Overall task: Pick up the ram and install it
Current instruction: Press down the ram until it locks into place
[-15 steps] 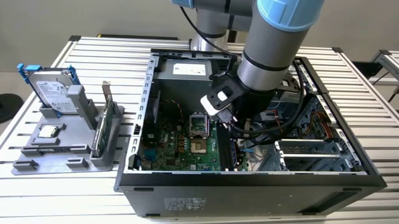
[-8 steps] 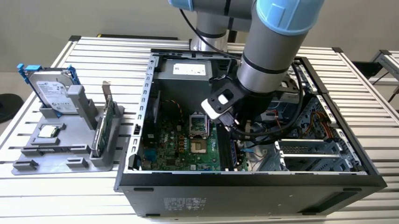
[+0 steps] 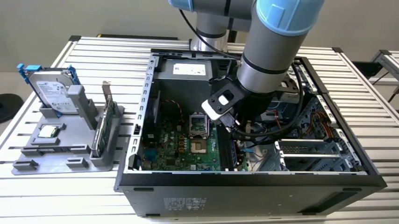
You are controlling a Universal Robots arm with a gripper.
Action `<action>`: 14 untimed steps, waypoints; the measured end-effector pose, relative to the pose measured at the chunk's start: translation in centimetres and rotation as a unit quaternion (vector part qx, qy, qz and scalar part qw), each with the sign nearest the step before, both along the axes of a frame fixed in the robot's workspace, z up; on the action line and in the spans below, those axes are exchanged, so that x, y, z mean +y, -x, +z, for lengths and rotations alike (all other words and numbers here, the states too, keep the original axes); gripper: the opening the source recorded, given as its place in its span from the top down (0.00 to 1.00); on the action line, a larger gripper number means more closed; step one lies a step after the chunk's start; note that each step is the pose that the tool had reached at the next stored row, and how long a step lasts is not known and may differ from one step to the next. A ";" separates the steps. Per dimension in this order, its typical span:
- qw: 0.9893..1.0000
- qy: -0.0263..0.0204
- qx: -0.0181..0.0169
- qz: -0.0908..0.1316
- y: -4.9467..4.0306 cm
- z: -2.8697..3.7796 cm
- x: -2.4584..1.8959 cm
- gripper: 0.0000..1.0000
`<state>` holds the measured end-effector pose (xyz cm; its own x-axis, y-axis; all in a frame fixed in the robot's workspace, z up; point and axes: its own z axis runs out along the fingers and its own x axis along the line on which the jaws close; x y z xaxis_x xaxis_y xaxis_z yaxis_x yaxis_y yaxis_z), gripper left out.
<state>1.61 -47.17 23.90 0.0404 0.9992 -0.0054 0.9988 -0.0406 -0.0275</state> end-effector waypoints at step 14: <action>1.000 -0.003 0.000 0.000 -0.25 -0.81 0.01 1.00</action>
